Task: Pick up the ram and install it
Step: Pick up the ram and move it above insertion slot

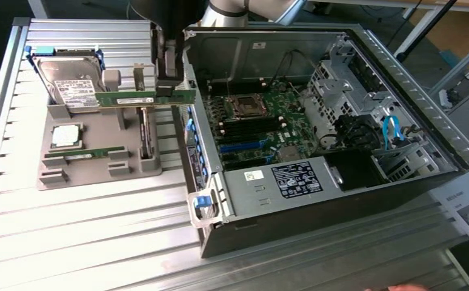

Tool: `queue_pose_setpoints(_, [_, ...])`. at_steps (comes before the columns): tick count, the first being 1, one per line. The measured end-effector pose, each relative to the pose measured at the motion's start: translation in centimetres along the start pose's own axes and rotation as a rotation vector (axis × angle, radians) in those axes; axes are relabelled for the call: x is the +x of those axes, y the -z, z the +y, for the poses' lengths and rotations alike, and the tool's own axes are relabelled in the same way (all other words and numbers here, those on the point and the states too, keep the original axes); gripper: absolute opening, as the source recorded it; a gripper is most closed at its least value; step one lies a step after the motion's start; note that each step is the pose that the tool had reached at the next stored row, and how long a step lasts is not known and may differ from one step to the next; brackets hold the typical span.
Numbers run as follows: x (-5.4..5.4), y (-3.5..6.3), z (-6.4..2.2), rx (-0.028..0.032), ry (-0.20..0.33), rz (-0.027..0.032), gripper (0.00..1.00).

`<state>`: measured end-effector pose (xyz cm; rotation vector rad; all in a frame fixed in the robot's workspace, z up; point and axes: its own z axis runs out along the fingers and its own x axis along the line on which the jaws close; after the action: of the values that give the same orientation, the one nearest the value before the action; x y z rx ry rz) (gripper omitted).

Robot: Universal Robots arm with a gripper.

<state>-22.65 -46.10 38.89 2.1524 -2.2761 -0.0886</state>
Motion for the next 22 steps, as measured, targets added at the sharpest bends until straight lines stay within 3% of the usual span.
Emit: queue_pose_setpoints(22, [-0.3,0.23,-5.04,-0.0040,0.000,0.0002,0.12])
